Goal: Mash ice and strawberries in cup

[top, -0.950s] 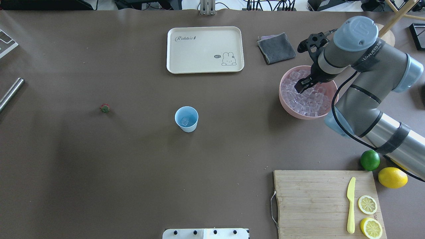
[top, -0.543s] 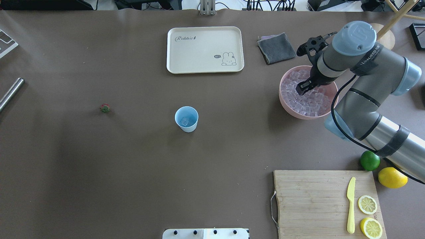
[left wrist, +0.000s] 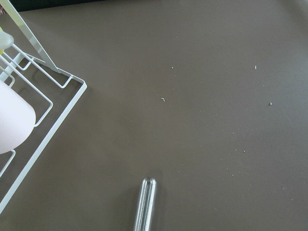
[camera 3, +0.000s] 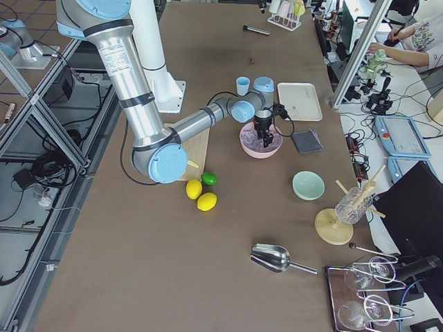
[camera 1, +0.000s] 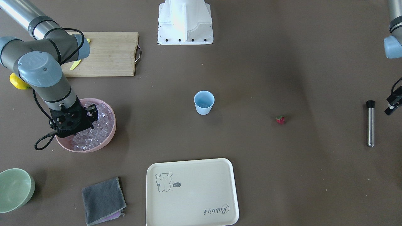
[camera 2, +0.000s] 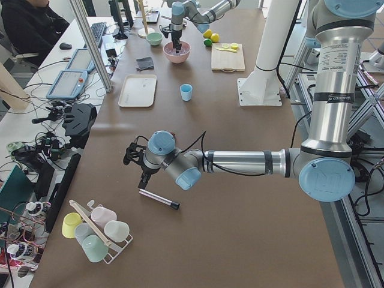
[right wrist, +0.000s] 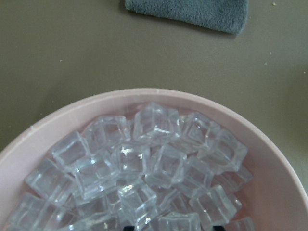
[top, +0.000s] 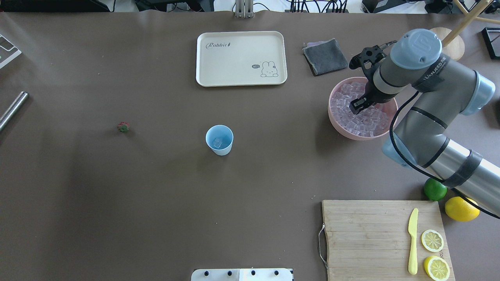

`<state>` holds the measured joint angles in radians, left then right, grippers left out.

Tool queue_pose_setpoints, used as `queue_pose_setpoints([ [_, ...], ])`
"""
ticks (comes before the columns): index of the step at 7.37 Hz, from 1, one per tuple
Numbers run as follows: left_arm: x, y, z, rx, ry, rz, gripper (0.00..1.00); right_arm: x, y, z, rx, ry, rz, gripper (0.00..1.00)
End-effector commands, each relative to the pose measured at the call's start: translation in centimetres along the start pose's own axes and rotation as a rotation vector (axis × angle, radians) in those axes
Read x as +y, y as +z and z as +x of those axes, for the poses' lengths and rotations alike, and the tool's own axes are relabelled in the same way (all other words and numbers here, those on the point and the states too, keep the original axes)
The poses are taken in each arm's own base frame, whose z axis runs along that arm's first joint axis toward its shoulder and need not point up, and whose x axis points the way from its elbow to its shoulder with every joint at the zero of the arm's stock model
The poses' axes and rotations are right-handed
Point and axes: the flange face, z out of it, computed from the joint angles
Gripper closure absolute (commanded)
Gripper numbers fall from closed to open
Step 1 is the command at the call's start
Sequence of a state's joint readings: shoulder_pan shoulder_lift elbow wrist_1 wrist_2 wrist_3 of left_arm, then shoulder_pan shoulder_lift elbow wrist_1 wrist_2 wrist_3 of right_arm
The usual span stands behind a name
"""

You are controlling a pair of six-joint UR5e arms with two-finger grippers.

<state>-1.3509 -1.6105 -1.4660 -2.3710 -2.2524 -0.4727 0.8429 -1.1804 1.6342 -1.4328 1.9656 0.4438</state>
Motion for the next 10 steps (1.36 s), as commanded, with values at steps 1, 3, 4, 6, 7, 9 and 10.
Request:
queue_pose_setpoints([
  [1, 0.1, 0.3, 0.2, 0.003, -0.003, -0.003, 0.03, 0.0, -0.1, -0.1, -0.001, -0.001, 0.003, 0.70],
  [3, 0.1, 0.3, 0.2, 0.003, -0.001, -0.004, 0.03, 0.1, -0.1, 0.0, 0.001, 0.001, 0.002, 0.70],
  [4, 0.2, 0.4, 0.1, 0.002, -0.002, -0.005, 0.03, 0.1, 0.0, -0.1, 0.002, 0.001, 0.001, 0.70],
  [6, 0.1, 0.3, 0.2, 0.003, -0.003, -0.004, 0.03, -0.1, -0.5, -0.4, -0.004, -0.005, 0.010, 0.98],
  [7, 0.2, 0.4, 0.2, 0.003, -0.003, -0.006, 0.03, -0.1, -3.1, -1.3, -0.027, -0.021, 0.045, 1.00],
  [9, 0.2, 0.4, 0.2, 0.003, -0.002, -0.005, 0.03, -0.2, -11.3, -3.1, -0.060, 0.008, 0.035, 1.00],
  [10, 0.2, 0.4, 0.2, 0.003, -0.002, -0.005, 0.03, -1.5, -15.0, -5.5, -0.057, 0.022, 0.030, 1.00],
])
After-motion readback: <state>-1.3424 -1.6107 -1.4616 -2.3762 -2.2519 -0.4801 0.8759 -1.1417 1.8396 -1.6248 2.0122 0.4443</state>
